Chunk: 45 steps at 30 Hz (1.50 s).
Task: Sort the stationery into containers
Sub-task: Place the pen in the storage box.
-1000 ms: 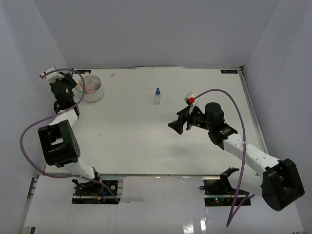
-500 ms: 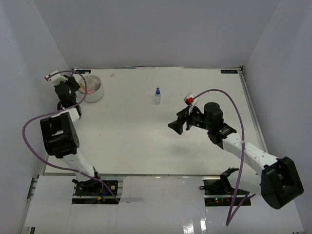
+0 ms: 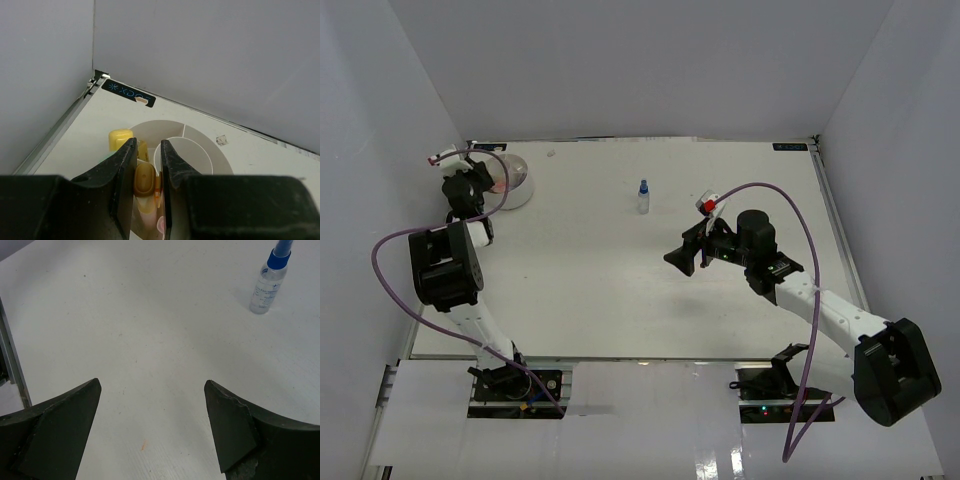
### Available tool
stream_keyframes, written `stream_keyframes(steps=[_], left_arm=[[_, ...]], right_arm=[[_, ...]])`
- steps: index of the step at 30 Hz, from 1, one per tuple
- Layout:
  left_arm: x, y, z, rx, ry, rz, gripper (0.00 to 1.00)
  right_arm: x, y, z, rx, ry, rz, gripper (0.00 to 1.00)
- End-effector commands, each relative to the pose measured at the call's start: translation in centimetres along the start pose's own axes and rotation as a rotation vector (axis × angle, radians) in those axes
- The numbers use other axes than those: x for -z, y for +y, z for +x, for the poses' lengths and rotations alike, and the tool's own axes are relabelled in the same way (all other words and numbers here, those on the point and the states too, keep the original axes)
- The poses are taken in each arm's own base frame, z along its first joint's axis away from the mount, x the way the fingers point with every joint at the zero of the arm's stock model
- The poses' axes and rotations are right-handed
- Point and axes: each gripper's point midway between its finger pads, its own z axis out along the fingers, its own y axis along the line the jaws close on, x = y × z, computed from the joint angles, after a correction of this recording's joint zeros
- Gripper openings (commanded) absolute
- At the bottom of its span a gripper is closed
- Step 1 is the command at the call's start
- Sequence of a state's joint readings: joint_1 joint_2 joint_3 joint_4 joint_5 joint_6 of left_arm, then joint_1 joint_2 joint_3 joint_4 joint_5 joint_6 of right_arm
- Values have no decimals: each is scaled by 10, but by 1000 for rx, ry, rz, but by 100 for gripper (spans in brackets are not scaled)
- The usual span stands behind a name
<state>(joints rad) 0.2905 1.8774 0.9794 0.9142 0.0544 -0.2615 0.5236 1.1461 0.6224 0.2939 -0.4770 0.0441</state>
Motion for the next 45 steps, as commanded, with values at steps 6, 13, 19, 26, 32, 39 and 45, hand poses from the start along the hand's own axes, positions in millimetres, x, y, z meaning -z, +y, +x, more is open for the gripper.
stream_keyframes(steps=[6,13,19,26,32,39,45], left_arm=[[1,-8,8,-47,2,44,8],[5,0,17,-50,24,12,14],[2,0,24,-37,50,14,24],[1,-2,16,-38,48,10,47],[-1,-9,-12,-44,13,16,63],[-4,-21,-59,-65,-32,34,83],[7,-38,-90,-85,-36,79,98]], right_arm=[[-2,-2,-3,28,-24,-1,90],[-2,-1,-4,28,-25,-7,90],[-2,-1,-4,29,-25,-7,90],[-2,0,-3,28,-25,-13,90],[-1,1,-4,29,-27,-22,90],[0,5,-6,34,-34,-35,90],[2,6,-9,37,-43,-34,90]])
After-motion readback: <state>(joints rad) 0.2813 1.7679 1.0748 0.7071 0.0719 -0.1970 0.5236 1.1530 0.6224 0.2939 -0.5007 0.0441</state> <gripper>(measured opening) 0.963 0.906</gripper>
